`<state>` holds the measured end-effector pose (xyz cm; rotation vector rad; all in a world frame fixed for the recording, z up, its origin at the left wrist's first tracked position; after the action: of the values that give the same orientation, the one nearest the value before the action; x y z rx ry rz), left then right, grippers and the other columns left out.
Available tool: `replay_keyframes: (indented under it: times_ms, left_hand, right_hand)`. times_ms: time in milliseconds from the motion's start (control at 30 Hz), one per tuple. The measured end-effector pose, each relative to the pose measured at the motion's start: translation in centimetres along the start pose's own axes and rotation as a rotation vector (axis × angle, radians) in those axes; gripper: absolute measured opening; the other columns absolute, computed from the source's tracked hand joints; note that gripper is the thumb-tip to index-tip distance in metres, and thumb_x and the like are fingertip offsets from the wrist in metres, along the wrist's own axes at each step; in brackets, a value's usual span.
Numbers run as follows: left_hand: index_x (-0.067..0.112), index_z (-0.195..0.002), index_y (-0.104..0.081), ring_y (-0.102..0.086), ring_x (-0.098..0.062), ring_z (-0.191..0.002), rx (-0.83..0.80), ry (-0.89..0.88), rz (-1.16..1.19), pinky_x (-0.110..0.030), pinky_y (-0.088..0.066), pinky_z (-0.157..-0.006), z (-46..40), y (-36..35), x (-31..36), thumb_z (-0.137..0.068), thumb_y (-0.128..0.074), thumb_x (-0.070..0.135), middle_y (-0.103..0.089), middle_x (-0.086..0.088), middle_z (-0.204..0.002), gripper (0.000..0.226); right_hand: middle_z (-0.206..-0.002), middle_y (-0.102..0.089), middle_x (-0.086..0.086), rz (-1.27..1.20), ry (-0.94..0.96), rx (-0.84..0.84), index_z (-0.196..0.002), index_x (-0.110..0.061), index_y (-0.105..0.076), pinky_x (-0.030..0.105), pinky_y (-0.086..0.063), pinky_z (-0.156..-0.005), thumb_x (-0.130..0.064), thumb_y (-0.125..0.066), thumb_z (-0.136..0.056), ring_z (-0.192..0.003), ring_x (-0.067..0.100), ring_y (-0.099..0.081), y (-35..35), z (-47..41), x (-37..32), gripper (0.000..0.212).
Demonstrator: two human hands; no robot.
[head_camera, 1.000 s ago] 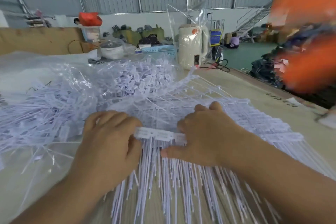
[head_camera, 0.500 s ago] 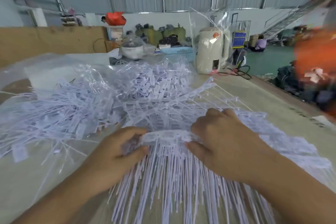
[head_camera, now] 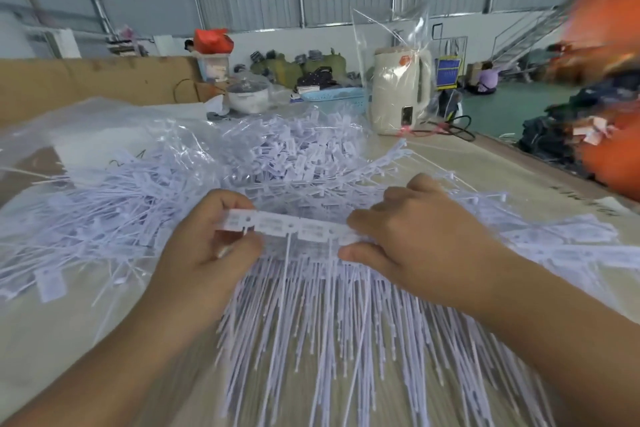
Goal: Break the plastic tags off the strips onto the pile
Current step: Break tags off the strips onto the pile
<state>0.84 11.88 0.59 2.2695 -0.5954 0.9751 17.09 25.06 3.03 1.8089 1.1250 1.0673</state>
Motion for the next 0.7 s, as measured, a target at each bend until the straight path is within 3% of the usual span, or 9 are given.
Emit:
replay_keyframes:
  times_ms: [100,133,200,267,367,433,500,600,700]
  left_hand:
    - [0.037,-0.088,-0.06,-0.058,-0.002,-0.077,0.072,-0.2,-0.346,-0.007,-0.042,-0.07,0.2,-0.3,2.4,-0.077,-0.056,0.046,-0.062,0.016,-0.089,0.014]
    - [0.038,-0.091,-0.061,-0.056,0.001,-0.083,0.062,-0.271,-0.45,-0.004,-0.039,-0.074,0.3,-0.8,3.3,-0.079,-0.054,0.044,-0.059,0.018,-0.092,0.015]
    - [0.028,-0.101,-0.067,-0.056,-0.001,-0.087,-0.022,-0.357,-0.547,-0.016,-0.047,-0.077,0.7,-2.3,4.3,-0.083,-0.053,0.036,-0.057,0.015,-0.101,0.025]
    - [0.021,-0.109,-0.067,-0.06,-0.015,-0.089,-0.062,-0.45,-0.637,-0.034,-0.054,-0.074,1.3,-3.7,5.0,-0.084,-0.057,0.024,-0.059,0.005,-0.106,0.027]
    - [0.015,-0.113,-0.067,-0.059,-0.029,-0.1,-0.069,-0.472,-0.835,-0.045,-0.055,-0.08,1.3,-5.1,5.3,-0.075,-0.071,0.015,-0.06,-0.007,-0.115,0.038]
    - [0.012,-0.114,-0.068,-0.056,-0.032,-0.107,-0.104,-0.503,-0.959,-0.047,-0.051,-0.088,1.0,-6.0,5.6,-0.068,-0.074,0.015,-0.06,-0.011,-0.119,0.047]
    - [0.012,-0.109,-0.069,-0.058,-0.03,-0.102,-0.133,-0.556,-0.999,-0.044,-0.047,-0.088,0.7,-6.8,6.0,-0.067,-0.072,0.012,-0.062,-0.008,-0.109,0.042]
    - [0.012,-0.094,-0.071,-0.057,-0.027,-0.077,-0.169,-0.562,-0.966,-0.04,-0.047,-0.067,-0.1,-6.8,6.2,-0.069,-0.071,0.003,-0.057,-0.004,-0.082,0.027]
    - [0.011,-0.094,-0.069,-0.053,-0.027,-0.075,-0.139,-0.529,-0.949,-0.039,-0.046,-0.056,-0.4,-5.8,6.2,-0.072,-0.069,0.003,-0.054,-0.005,-0.081,0.023]
  right_hand:
    - [-0.064,-0.045,-0.006,0.042,0.041,0.001,-0.084,-0.027,-0.039,0.033,-0.019,-0.074,-0.06,-0.017,-0.094,-0.072,0.022,-0.051,-0.6,-0.2,-0.2,0.04]
    - [-0.063,-0.044,-0.005,0.047,0.049,0.006,-0.083,-0.026,-0.041,0.033,-0.019,-0.073,-0.059,-0.019,-0.095,-0.071,0.023,-0.051,-0.5,-0.2,-0.2,0.041]
    - [-0.061,-0.047,-0.004,0.059,0.056,0.02,-0.079,-0.023,-0.048,0.032,-0.02,-0.071,-0.056,-0.026,-0.096,-0.068,0.023,-0.052,-0.4,-0.2,-0.1,0.043]
    - [-0.057,-0.052,-0.001,0.069,0.059,0.075,-0.072,-0.018,-0.055,0.032,-0.024,-0.068,-0.048,-0.043,-0.095,-0.061,0.024,-0.051,-0.3,-0.1,-0.1,0.039]
    - [-0.052,-0.048,0.001,-0.031,0.041,0.155,-0.067,-0.014,-0.058,0.03,-0.027,-0.065,-0.037,-0.059,-0.09,-0.052,0.022,-0.04,0.1,0.0,0.1,0.032]
    - [-0.054,-0.051,0.001,-0.093,0.047,0.148,-0.074,-0.013,-0.063,0.029,-0.029,-0.066,-0.035,-0.058,-0.09,-0.054,0.02,-0.038,0.2,-0.1,0.0,0.028]
    - [-0.06,-0.057,0.002,-0.158,0.042,0.119,-0.084,-0.012,-0.067,0.032,-0.037,-0.068,-0.035,-0.058,-0.092,-0.059,0.021,-0.047,0.0,0.0,0.2,0.026]
    - [-0.066,-0.057,0.001,-0.231,0.014,0.102,-0.089,-0.014,-0.064,0.035,-0.039,-0.075,-0.043,-0.054,-0.094,-0.066,0.02,-0.049,0.1,-0.1,0.5,0.031]
    - [-0.062,-0.047,-0.008,-0.248,-0.03,0.086,-0.073,-0.029,-0.049,0.034,-0.031,-0.07,-0.063,-0.047,-0.088,-0.066,0.015,-0.041,0.4,-0.3,0.5,0.037]
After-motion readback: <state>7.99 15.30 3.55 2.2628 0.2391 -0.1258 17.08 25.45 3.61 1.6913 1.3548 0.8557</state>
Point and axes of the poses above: each hand's wrist, its own z-axis away from the middle knuckle, its own y-axis out of the back of the hand, x = y × z, the point moved 5 cm from there along -z, towards the middle knuckle
